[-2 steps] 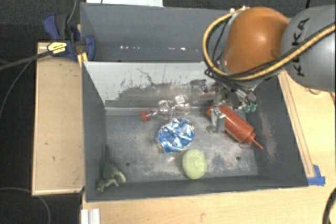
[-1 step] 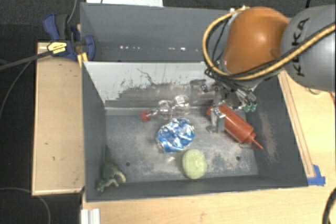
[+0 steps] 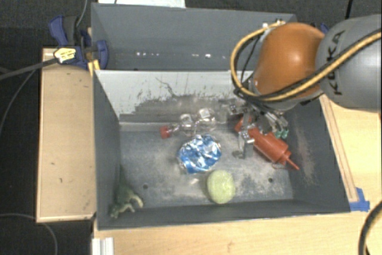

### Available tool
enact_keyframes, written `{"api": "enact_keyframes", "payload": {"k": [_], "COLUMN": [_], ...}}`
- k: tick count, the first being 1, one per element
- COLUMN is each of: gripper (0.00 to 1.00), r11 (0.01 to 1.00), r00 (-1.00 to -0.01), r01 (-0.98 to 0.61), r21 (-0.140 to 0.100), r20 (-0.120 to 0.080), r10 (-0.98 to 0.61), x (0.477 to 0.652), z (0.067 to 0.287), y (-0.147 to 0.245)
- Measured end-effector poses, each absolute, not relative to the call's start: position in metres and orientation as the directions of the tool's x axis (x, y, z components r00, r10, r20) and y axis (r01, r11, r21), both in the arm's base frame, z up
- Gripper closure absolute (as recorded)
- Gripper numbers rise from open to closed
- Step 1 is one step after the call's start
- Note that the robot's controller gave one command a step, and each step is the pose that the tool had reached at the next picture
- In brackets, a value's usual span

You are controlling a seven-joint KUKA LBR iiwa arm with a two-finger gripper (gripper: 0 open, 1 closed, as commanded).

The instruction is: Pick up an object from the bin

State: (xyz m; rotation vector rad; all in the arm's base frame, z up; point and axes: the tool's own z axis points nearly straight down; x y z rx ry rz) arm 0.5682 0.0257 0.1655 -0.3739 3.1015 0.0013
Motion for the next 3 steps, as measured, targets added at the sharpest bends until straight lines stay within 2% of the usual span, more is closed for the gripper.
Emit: {"api": "enact_keyframes", "payload": {"k": [1,2,3], "gripper": [0.00,0.00,0.00], "r11": [0.996,0.995,0.985], "r00": [-0.996,-0.995,-0.984], "r01": [-0.088,-0.101,-0.175], "r21": [0.001,0.002,-0.002], "r20": [-0.015,-0.017,-0.019], "r10": [-0.088,-0.101,-0.175], "x": [0.567,0.561,0.572], "z": [0.098,0.069,0.070], "y": [0.008,0.011,0.036]}}
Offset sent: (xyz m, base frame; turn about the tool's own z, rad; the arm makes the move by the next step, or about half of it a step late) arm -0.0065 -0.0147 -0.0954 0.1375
